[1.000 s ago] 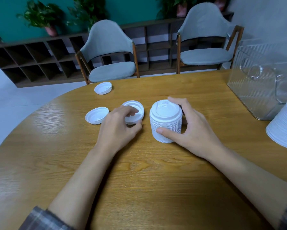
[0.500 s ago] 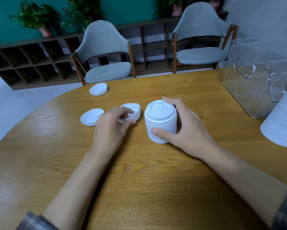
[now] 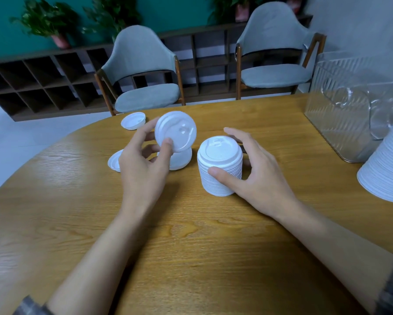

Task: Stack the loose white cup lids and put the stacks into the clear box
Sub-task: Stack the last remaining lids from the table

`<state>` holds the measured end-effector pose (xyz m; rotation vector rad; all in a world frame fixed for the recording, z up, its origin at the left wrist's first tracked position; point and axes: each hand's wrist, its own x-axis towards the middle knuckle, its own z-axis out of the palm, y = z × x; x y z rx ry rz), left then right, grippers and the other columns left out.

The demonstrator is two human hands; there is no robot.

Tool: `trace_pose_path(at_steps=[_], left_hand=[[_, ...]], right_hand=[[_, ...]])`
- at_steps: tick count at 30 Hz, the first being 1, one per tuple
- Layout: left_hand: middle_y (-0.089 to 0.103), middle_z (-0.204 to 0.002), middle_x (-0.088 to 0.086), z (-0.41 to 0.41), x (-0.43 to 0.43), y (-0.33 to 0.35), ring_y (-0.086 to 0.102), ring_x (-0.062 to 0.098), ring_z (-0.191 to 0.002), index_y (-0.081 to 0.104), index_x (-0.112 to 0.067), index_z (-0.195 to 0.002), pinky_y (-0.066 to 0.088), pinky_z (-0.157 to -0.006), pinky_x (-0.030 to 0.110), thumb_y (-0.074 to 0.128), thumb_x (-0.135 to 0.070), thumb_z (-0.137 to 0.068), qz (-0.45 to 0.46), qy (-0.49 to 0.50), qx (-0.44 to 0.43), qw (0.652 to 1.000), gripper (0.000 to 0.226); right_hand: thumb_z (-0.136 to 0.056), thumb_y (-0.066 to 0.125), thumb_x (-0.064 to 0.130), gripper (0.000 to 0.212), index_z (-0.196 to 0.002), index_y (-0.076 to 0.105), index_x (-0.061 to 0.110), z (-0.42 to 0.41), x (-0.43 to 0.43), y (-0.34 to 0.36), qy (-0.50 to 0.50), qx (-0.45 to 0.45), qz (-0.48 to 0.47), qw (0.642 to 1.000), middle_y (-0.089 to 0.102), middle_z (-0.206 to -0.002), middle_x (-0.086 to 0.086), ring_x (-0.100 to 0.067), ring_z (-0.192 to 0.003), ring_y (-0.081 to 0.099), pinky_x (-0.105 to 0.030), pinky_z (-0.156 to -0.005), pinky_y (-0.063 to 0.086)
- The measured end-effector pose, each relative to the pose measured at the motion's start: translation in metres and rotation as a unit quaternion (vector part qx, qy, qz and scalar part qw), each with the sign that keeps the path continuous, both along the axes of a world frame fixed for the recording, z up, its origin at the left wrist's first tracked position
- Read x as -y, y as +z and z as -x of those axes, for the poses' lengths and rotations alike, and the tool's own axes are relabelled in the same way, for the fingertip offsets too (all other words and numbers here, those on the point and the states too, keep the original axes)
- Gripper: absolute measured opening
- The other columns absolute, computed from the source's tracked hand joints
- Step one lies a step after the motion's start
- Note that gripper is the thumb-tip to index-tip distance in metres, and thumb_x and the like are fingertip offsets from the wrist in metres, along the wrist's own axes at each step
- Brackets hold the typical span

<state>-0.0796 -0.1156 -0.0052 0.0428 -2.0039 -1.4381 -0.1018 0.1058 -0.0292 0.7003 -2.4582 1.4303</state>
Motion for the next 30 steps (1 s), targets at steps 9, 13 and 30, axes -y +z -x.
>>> trace_pose_path(at_steps=[9, 13, 30], left_hand=[[0.069, -0.102, 0.012, 0.001, -0.002, 0.007, 0.073, 0.035, -0.104, 0.064, -0.018, -0.142, 0.062, -0.081, 0.034, 0.062, 0.002, -0.098, -0.26, -0.232, 0.118, 0.93, 0.048], [0.068, -0.086, 0.006, -0.002, -0.006, 0.006, 0.069, 0.025, -0.081, 0.065, -0.019, -0.14, 0.056, -0.071, 0.031, 0.069, -0.012, -0.098, -0.165, -0.227, 0.123, 0.952, 0.044], [0.058, -0.07, -0.003, -0.009, -0.026, -0.006, 0.051, 0.015, -0.067, 0.076, -0.026, -0.115, 0.045, -0.069, 0.031, 0.083, -0.042, -0.082, -0.023, -0.165, 0.074, 0.983, 0.037]], right_hand=[[-0.081, 0.075, 0.063, 0.085, -0.155, 0.037, 0.041, 0.001, 0.001, 0.001, 0.004, -0.01, -0.002, 1.0, 0.047, -0.141, 0.028, 0.014, -0.129, 0.044, -0.012, -0.102, 0.039], [-0.082, 0.074, 0.062, 0.088, -0.157, 0.033, 0.042, 0.001, 0.001, 0.001, 0.007, -0.013, -0.004, 1.0, 0.046, -0.144, 0.028, 0.015, -0.13, 0.042, -0.008, -0.102, 0.037], [-0.081, 0.073, 0.062, 0.091, -0.16, 0.034, 0.037, 0.002, 0.0, 0.001, 0.032, -0.017, -0.017, 0.999, 0.045, -0.145, 0.027, 0.025, -0.127, 0.036, 0.003, -0.099, 0.026]])
